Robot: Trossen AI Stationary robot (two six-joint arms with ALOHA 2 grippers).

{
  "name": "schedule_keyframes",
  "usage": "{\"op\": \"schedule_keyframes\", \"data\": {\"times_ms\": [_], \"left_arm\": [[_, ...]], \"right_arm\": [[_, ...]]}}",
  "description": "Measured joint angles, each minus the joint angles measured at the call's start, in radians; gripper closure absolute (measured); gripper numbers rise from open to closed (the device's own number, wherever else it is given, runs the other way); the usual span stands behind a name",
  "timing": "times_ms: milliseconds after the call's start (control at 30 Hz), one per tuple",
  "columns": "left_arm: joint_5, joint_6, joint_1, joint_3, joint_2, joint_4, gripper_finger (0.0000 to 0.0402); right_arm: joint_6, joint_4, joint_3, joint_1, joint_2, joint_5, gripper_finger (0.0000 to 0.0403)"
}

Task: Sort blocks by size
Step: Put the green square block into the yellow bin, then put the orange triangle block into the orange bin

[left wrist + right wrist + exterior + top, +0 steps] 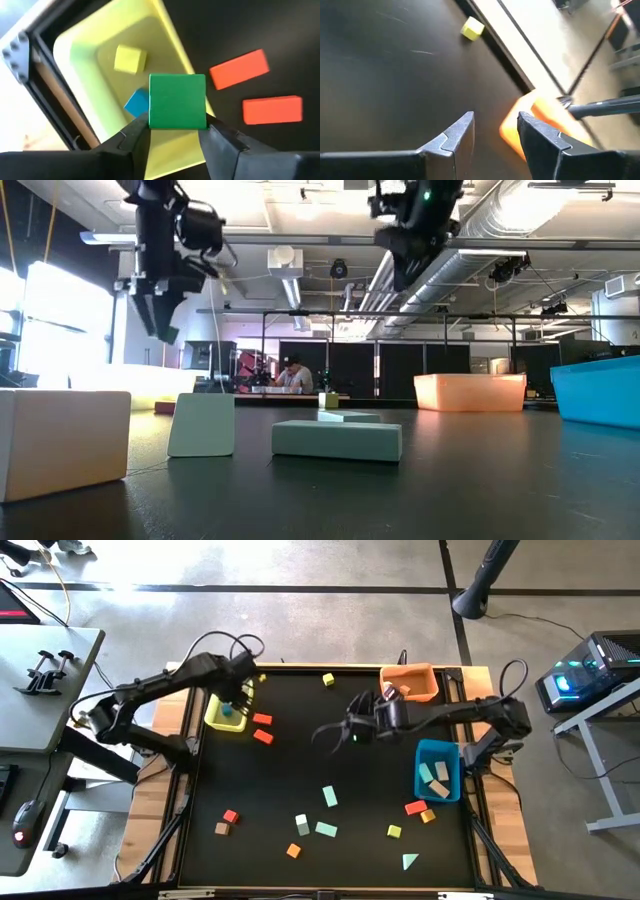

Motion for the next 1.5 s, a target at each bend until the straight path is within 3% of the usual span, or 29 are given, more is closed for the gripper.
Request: {"op": "schedule_keyframes", "data": {"times_ms": [167,267,433,600,800,900,1033,1167,1300,1433,1500], "left_arm": [[0.047,-0.030,0.066,0.000,0.002,-0.024,0.0204],[0.050,-0.050,0.068,0.000,-0.003,-0.047,0.0185],[0.065,-0.020,0.065,0.000,-0.002,-0.030,0.0178],[0.182,0.124,0.036,0.000,-0.002,0.118,0.0183],[0.243,0.225,-0.060,0.000,-0.002,0.235,0.0192],[0.251,0.323,-0.120,0.000,-0.002,0.287,0.0196],[0.299,0.463,-0.170,0.000,-0.018,0.299,0.0200],[0.383,0.490,-0.194,0.000,-0.065,0.254,0.0204],[0.424,0.508,-0.224,0.000,-0.135,0.218,0.0210],[0.419,0.507,-0.251,0.000,-0.231,0.184,0.0217],[0.367,0.493,-0.279,0.000,-0.287,0.157,0.0223]], "right_arm": [[-0.201,0.073,0.000,-0.102,0.000,-0.014,0.0256],[-0.299,0.149,0.000,-0.153,0.000,-0.080,0.0256],[-0.410,0.208,0.000,-0.211,0.000,-0.293,0.0256],[-0.490,0.239,0.000,-0.251,0.000,-0.539,0.0256],[-0.321,0.250,0.000,-0.261,0.005,-0.902,0.0256],[-0.178,0.337,-0.001,-0.240,0.020,-0.999,0.0256],[0.047,0.476,-0.001,-0.193,0.048,-0.932,0.0256],[0.179,0.534,-0.001,-0.131,0.086,-0.828,0.0256],[0.326,0.522,-0.001,-0.082,0.117,-0.790,0.0253],[0.348,0.522,-0.001,-0.054,0.121,-0.731,0.0230],[0.308,0.513,-0.001,-0.052,0.114,-0.713,0.0215]]}}
